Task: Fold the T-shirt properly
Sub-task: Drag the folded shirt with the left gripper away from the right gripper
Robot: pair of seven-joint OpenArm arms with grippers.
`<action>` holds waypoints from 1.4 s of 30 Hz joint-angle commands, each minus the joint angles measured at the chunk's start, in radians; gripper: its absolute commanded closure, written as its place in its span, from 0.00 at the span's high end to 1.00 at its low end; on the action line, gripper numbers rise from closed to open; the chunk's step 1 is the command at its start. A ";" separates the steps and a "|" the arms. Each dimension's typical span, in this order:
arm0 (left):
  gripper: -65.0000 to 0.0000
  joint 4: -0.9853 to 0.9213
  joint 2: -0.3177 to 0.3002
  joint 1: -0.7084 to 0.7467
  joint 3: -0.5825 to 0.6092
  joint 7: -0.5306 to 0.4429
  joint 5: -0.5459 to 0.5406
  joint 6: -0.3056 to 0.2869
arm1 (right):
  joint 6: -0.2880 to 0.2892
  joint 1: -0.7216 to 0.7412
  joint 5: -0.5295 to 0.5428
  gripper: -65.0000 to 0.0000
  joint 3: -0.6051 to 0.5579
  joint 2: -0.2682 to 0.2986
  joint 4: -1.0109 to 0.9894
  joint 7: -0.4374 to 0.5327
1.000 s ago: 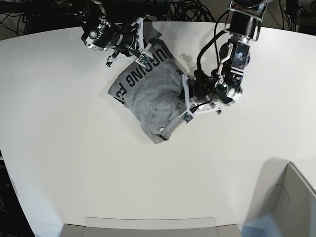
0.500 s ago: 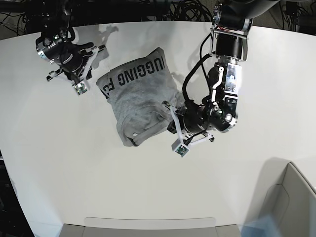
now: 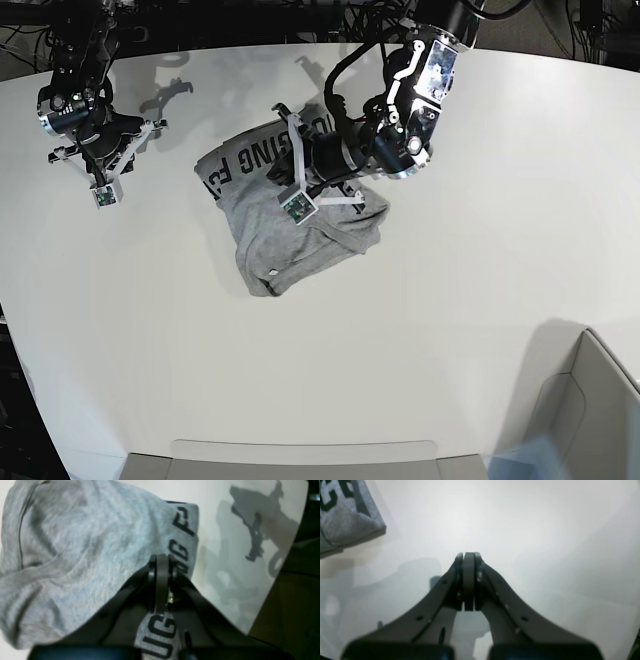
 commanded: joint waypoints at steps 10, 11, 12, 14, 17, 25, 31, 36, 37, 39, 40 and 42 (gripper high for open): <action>0.00 -0.266 -0.002 -0.018 -0.002 -0.150 -0.010 0.077 | 0.005 -0.041 0.000 0.00 0.009 0.009 0.019 0.012; 0.00 -0.269 -0.016 -0.029 -0.002 -0.148 -0.010 0.112 | 0.005 -0.044 0.000 0.00 0.009 0.009 0.019 0.012; 0.00 -0.269 -0.046 -0.036 0.001 -0.148 -0.010 0.134 | 0.005 -0.049 0.000 0.00 0.009 0.009 0.019 0.012; 0.00 -0.269 -0.100 -0.041 -0.002 -0.147 -0.018 0.139 | 0.005 -0.055 0.000 0.00 0.009 0.009 0.022 0.012; 0.00 -0.269 -0.188 -0.041 -0.025 -0.147 -0.018 0.139 | 0.005 -0.055 0.000 0.00 0.009 0.009 0.024 0.012; 0.00 -0.269 -0.313 -0.038 -0.230 -0.142 -0.019 0.135 | 0.005 -0.064 0.000 0.00 0.002 0.009 0.024 0.012; 0.00 -0.091 -0.309 -0.013 -0.330 -0.058 -0.019 0.043 | 0.005 -0.057 0.000 0.00 0.001 0.009 0.024 0.012; 0.00 0.100 -0.212 0.017 -0.436 -0.053 -0.018 0.013 | 0.005 -0.060 0.000 0.00 0.001 0.009 0.024 0.012; 0.00 0.103 -0.188 0.010 -0.448 -0.053 -0.016 0.013 | 0.005 -0.060 0.000 0.00 0.001 0.009 0.024 0.012; 0.00 0.093 -0.155 -0.019 -0.457 -0.053 -0.012 0.014 | 0.005 -0.061 0.000 0.00 0.002 0.009 0.024 0.012; 0.00 0.075 -0.143 -0.042 -0.451 -0.053 -0.012 0.014 | 0.005 -0.061 0.000 0.00 0.002 0.009 0.024 0.012; 0.00 0.034 -0.114 -0.078 -0.448 -0.053 -0.012 0.014 | 0.005 -0.063 0.000 0.00 0.002 0.009 0.024 0.012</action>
